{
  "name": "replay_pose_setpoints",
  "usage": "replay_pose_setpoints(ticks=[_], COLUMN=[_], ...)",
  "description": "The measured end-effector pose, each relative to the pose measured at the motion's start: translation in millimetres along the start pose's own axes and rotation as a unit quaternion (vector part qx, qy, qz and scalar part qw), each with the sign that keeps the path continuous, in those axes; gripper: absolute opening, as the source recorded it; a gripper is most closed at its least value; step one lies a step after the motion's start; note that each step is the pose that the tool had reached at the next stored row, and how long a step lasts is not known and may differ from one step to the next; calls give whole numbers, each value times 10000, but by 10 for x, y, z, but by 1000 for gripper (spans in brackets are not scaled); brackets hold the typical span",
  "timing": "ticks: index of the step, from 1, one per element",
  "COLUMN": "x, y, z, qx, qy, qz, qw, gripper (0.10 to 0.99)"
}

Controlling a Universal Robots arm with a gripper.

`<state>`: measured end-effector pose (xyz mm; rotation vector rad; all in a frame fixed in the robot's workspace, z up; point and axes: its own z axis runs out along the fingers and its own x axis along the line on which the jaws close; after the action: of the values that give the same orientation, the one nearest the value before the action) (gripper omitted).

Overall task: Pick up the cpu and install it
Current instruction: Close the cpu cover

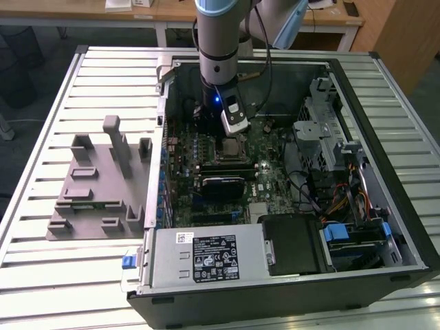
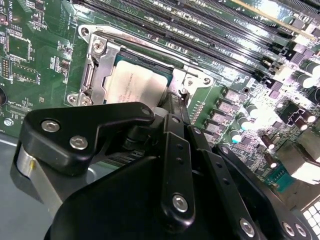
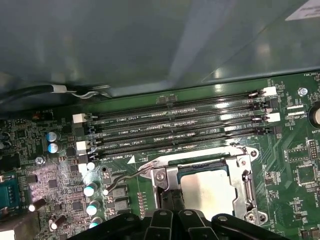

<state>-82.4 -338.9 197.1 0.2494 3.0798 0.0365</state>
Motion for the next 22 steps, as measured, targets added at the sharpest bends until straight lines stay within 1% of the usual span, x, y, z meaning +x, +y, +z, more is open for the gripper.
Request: replay_pose_setpoints(ticks=[5,11,17,22], x=[-1,-2,-7,-16], y=[2,2,4,6], z=[-6,-47,-129,-130], qx=[-6,-2,-2,-2], qy=[-3,-1,-1,-1], qz=[0,0,0,-1], qw=[10000,10000,10000,10000], gripper=[106,106,106,106])
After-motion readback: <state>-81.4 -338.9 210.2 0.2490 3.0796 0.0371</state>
